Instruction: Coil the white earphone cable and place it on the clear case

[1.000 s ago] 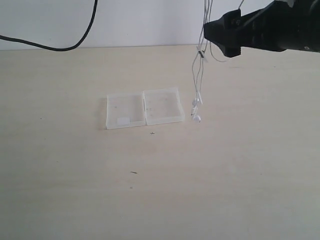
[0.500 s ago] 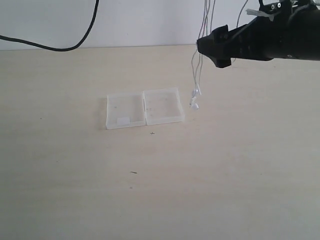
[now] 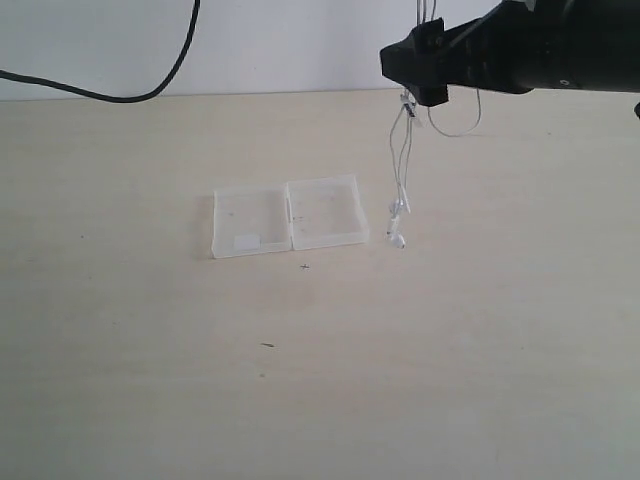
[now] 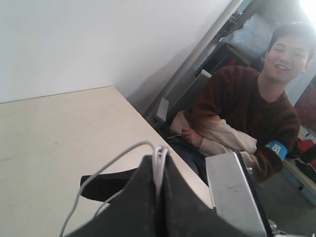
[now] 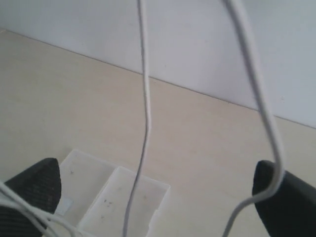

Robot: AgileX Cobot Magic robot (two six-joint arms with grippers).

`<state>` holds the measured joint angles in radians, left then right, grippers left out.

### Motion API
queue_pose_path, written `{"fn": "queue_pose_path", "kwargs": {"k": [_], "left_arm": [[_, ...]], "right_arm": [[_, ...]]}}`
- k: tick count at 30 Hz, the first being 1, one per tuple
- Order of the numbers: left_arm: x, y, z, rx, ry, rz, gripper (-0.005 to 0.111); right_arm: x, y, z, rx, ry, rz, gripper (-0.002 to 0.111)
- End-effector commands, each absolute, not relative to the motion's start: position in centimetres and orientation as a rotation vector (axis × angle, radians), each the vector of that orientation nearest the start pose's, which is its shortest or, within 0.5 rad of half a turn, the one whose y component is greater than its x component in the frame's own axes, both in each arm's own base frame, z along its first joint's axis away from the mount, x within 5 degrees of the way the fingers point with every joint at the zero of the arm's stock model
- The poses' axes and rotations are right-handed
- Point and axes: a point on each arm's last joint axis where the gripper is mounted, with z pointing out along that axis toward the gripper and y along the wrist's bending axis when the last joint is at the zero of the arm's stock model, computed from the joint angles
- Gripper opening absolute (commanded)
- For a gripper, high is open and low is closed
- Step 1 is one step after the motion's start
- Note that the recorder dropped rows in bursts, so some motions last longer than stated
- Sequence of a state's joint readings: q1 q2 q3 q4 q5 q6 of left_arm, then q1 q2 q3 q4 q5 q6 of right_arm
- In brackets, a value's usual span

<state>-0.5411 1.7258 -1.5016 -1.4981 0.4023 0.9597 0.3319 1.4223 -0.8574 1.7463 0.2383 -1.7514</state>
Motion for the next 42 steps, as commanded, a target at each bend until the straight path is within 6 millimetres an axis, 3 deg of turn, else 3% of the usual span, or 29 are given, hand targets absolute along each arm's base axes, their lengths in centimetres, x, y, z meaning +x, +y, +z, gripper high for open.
{"fn": "queue_pose_path", "kwargs": {"k": [1,7,11,19,22,30,32,39,42], "left_arm": [[33.5,-24.7,37.6,0.334,1.818,-1.129,0.0],[33.5,-24.7,37.6,0.335,1.818,-1.13,0.0],[33.3,-24.8,37.6,0.35,1.819,-1.145,0.0],[33.1,-24.9,37.6,0.373,1.821,-1.166,0.0],[33.1,-24.9,37.6,0.373,1.821,-1.169,0.0],[33.7,-24.2,37.6,0.334,1.819,-1.132,0.0],[34.0,-23.9,37.6,0.312,1.817,-1.112,0.0],[35.5,-22.1,37.2,0.268,1.823,-1.053,0.0],[36.2,-22.0,36.1,0.275,1.855,-1.064,0.0]], "right_arm": [[28.7,12.1,27.6,-0.429,1.977,0.478,0.105],[28.8,12.0,27.6,-0.425,1.979,0.467,0.105],[29.2,11.3,27.3,-0.382,2.003,0.362,0.105],[30.0,11.6,27.9,-0.459,1.963,0.32,0.104],[30.4,11.8,27.7,-0.463,1.967,0.318,0.085],[30.0,11.6,28.3,-0.419,1.962,0.341,0.013],[29.8,11.5,28.7,-0.417,1.947,0.342,0.0],[28.7,11.2,30.9,-0.385,1.884,0.371,0.0],[28.1,11.6,31.6,-0.37,1.864,0.47,0.0]]}}
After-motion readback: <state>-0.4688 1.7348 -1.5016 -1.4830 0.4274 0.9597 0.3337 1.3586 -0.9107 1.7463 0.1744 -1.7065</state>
